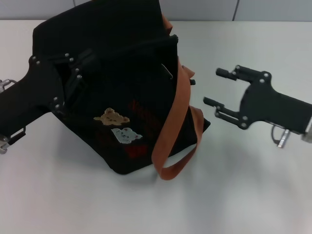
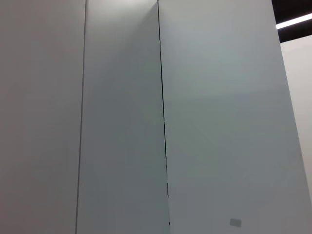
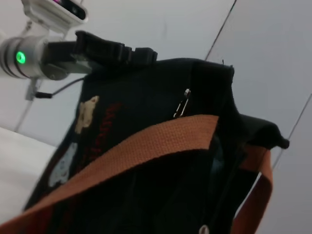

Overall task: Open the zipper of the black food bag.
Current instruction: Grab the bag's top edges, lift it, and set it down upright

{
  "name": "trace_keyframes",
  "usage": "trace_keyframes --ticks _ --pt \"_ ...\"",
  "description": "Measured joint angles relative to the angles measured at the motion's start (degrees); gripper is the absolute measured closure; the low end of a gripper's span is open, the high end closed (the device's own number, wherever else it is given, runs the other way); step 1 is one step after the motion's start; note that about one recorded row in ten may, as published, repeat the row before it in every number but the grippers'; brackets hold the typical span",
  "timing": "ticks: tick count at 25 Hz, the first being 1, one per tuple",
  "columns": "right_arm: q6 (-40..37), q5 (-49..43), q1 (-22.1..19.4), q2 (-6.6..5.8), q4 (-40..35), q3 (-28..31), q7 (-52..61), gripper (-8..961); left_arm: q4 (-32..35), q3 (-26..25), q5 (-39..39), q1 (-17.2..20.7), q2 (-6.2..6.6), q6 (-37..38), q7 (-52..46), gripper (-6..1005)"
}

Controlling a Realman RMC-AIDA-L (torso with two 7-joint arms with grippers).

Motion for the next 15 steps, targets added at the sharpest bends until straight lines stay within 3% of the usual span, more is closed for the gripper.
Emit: trace_keyframes --ticks 5,15 --pt "7.61 2.58 1.1 0.01 7.73 0.06 -10.03 345 -0.58 0.07 0.01 0.14 0.0 -0.22 0.01 977" --pt "16.96 5.51 3.81 0.05 16.05 0.51 -20.06 346 -0.9 0.13 0.01 0.16 0.01 -0.33 0.07 977"
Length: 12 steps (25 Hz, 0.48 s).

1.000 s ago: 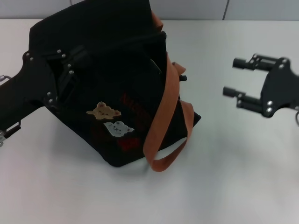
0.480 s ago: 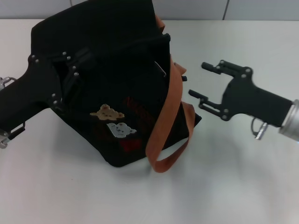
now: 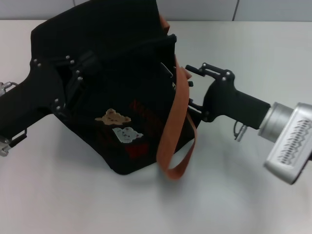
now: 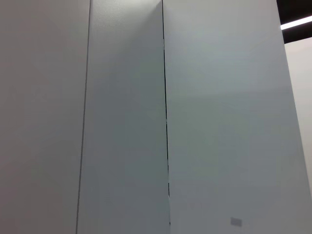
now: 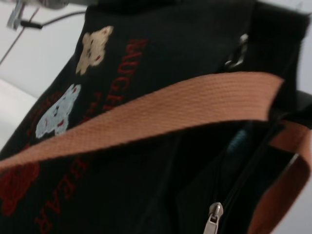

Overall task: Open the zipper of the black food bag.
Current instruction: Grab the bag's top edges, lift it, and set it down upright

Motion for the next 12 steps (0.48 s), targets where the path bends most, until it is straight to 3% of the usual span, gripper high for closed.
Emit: trace_keyframes --ticks 7,12 --pt "5.84 0.19 1.58 0.05 7.04 4.08 -11.69 346 -0.42 0.64 0.0 -0.57 0.0 -0.09 0.56 977" --pt "6.19 0.21 -0.49 0.14 11.75 10.16 -23.01 346 -0.42 0.67 0.01 -0.61 0.0 -0.12 0.56 977"
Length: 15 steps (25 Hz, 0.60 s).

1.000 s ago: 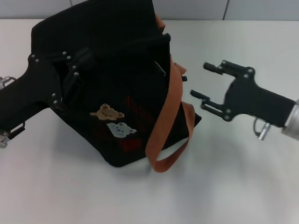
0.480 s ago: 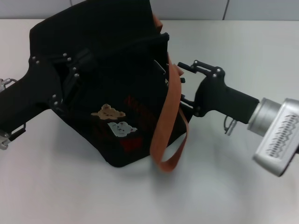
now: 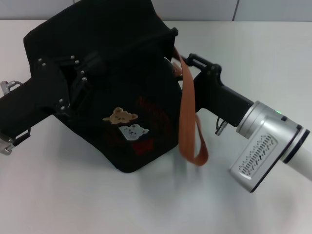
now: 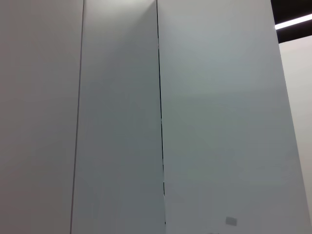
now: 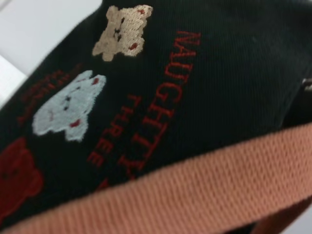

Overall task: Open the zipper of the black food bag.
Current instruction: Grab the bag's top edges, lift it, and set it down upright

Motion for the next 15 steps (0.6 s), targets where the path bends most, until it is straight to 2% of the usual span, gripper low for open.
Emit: trace_keyframes --ticks 1,6,15 --pt "-0.74 0.01 -1.22 0.0 1.39 2.1 -3.3 346 0.01 0.0 0.01 0.02 0.0 -0.02 0.0 977" --pt "-2.99 0.04 -4.2 0.0 2.7 4.09 -8.18 346 0.02 0.0 0.01 0.17 0.0 -0.02 0.0 977" --pt "-1.9 -0.32 -6.34 -0.01 2.41 3.93 -13.26 347 -0.01 0.13 -0.01 0.16 0.0 0.0 0.0 977"
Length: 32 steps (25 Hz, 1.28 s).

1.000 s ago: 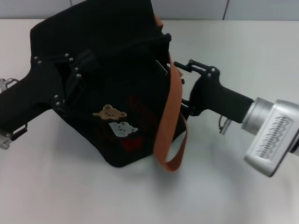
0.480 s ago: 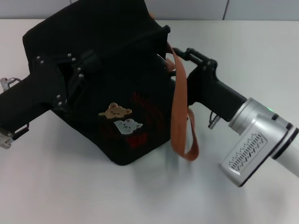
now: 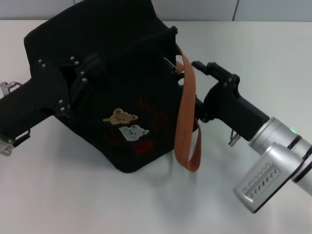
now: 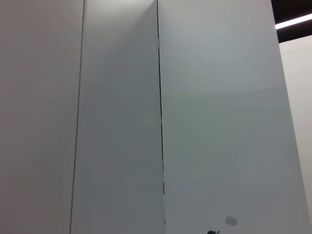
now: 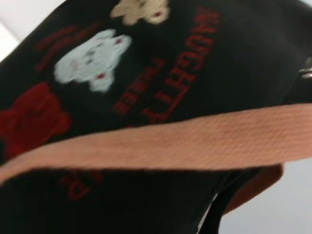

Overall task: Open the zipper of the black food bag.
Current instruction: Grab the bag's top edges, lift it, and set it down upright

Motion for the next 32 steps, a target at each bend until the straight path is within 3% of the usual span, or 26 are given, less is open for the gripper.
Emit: trace_keyframes --ticks 16,32 --pt "7.09 -0.25 1.05 0.06 6.77 0.58 -17.38 347 -1.32 1.22 -0.04 -0.96 -0.1 -0.07 0.76 977" --pt "3.41 -0.02 0.0 0.09 8.34 5.86 -17.98 347 -1.39 1.9 0.01 -1.11 -0.09 0.26 0.79 977"
